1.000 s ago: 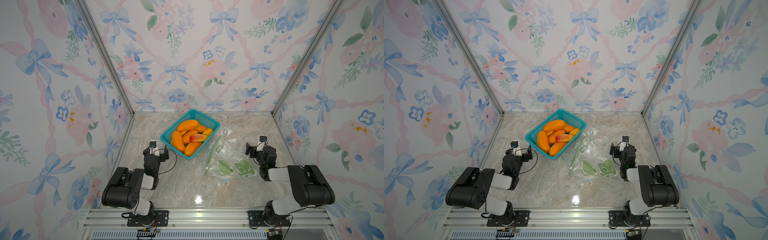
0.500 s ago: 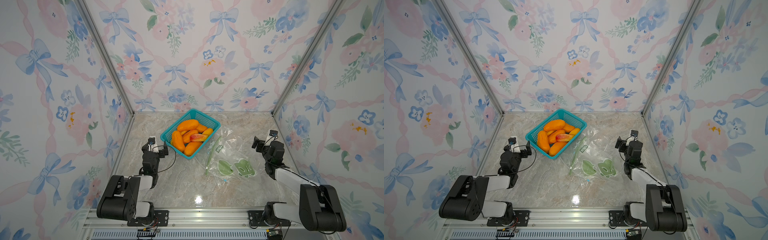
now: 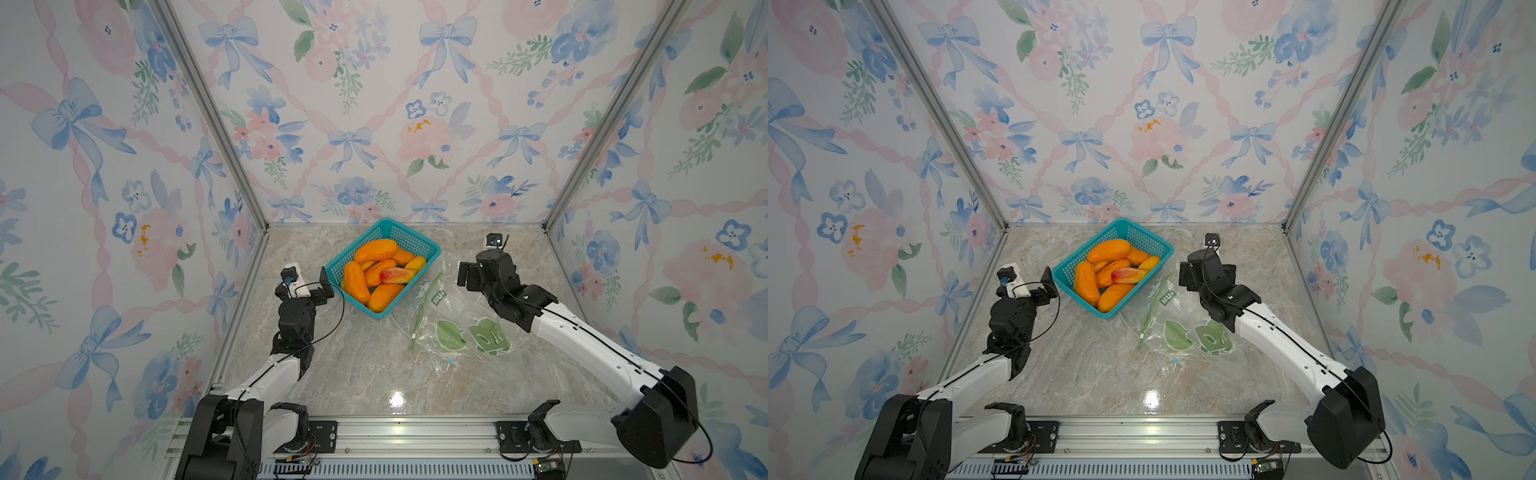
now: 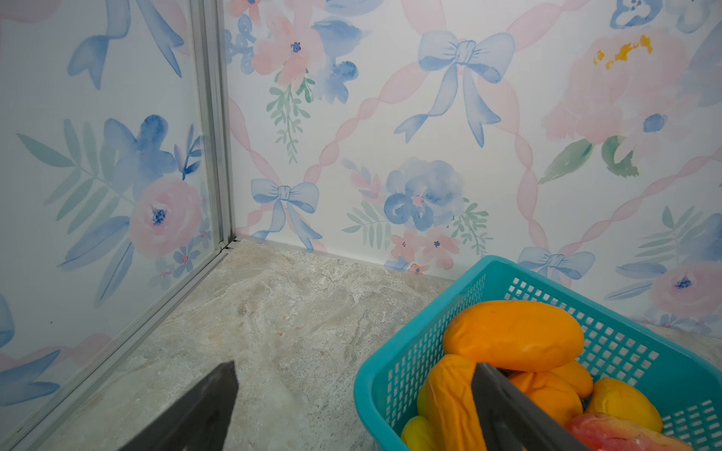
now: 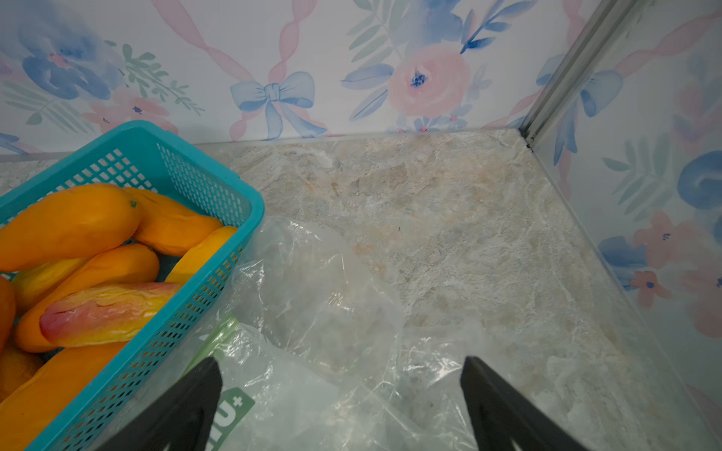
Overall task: Place the mango in a zip-top bag and seal the zipper
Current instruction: Pick up the zipper food storage bag.
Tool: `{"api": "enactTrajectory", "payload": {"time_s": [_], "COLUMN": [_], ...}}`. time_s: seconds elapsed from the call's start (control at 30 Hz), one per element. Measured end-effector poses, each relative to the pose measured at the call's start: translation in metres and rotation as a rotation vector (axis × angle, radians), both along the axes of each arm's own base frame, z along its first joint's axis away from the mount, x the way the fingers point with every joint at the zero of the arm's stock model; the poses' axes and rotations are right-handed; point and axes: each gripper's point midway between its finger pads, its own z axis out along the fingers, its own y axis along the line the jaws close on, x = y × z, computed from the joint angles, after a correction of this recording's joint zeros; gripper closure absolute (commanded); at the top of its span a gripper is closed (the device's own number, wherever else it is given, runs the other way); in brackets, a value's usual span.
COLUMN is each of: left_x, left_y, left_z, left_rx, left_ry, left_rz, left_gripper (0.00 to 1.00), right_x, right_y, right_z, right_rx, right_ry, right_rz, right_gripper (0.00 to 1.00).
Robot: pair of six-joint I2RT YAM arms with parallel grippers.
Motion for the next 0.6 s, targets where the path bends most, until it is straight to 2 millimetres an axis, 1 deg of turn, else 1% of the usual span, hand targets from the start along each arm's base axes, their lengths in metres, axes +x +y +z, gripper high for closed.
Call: {"api": "enactTrajectory", "payload": {"time_s": [0.1,0.2,0.3,0.43,0.57,0.6], "left_x": [-0.002,-0.005,-0.007,-0.009,-0.006,-0.005], "left_y": [0.000,0.001,0.002,0.001,-0.004,-0.005], "left_z": [0.000,0.001,0.004,0.010,0.013,0.014], "left_rx": [-0.035,-0.067,-0.098,-0.137,-0.175,-0.185], "left_ry": [0.004,0.006,-0.005,-0.017,-0.010,-0.007], "left_rz": [0.004,0.014,0.019,0.010,-0.015,-0.020], "left_gripper": [0.02,0.02,0.02,0.02,0.02,0.02], "right_x": [-0.013,-0.024,-0.030,-0.026,-0.023,-0.022], "right_y": [0.032,0.056,0.075,0.095,0.106,0.109], "right_z": [-0.030,-0.056,-0.074,-0.094,-0.112,-0.116], "right_rx": [-0.024,-0.044,-0.069,-0.070,-0.063,-0.064], "right_ry": [0.115,0.204,0.265,0.318,0.362,0.370], "right_rz": [0.022,0.034,0.045,0.047,0.048,0.049], "right_gripper": [0.01,0.01,0.01,0.01,0.01,0.04]}}
